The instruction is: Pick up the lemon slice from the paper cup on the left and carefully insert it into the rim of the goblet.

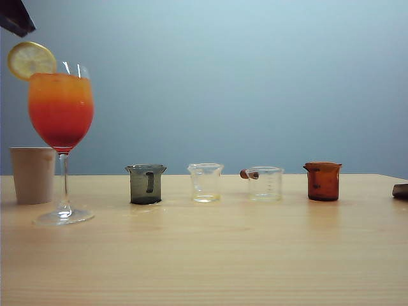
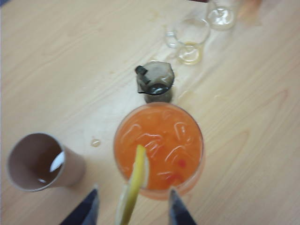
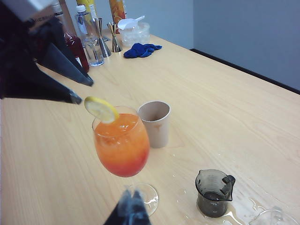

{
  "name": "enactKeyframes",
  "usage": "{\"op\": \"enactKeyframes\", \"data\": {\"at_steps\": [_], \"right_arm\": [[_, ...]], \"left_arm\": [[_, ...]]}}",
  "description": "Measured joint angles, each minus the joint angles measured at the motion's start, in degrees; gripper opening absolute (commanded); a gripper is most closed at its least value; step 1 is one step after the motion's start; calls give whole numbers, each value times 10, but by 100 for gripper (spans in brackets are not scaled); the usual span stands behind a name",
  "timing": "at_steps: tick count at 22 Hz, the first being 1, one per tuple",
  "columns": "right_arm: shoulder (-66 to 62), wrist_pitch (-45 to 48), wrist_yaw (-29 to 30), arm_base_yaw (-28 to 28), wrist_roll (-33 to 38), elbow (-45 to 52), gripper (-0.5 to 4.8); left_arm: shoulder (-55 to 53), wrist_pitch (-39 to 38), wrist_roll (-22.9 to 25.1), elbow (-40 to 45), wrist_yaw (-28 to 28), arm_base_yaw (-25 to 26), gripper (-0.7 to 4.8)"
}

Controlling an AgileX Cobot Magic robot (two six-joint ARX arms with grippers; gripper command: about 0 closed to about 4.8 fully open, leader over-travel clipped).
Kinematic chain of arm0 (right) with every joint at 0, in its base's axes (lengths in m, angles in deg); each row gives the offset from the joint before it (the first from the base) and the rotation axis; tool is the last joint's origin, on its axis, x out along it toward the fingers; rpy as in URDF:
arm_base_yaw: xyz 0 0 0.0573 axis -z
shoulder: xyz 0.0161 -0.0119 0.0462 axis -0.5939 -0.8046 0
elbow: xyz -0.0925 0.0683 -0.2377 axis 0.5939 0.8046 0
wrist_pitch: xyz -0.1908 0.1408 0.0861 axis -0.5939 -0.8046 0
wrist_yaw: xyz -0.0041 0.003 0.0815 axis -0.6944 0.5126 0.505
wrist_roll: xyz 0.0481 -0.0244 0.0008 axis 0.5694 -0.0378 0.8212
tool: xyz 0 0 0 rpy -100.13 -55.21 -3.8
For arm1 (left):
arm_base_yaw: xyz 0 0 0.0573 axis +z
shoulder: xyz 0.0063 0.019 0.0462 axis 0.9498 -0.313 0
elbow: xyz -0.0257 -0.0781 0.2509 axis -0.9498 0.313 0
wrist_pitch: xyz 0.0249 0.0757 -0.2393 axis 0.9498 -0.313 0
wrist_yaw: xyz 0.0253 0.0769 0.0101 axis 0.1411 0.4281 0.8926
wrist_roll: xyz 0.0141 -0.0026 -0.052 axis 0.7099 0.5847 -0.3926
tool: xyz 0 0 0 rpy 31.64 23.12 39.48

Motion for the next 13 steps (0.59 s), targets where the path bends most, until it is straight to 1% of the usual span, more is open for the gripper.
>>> {"op": "enactKeyframes", "data": {"at_steps": [1,2,3,5,7,9,11,13], "right_arm": [[0,0,0,0,0,0,-2],[0,0,0,0,0,0,-2],[0,0,0,0,0,0,-2],[0,0,0,0,0,0,-2],[3,-4,0,0,0,0,-2],[7,-22,-4,0,0,0,-2],[17,-58,-35,-1,0,0,-2],[29,-79,-56,-1,0,0,-2]], "left_arm": [[5,0,-1,0,1,0,154],[17,0,-3,0,2,0,114],[23,0,-4,0,2,0,3],[38,0,-16,0,2,0,-5],[56,0,-38,0,1,0,-5],[74,0,-78,-1,2,0,-5],[100,0,-130,-1,19,0,-5],[122,4,-156,-1,31,0,-5]]}}
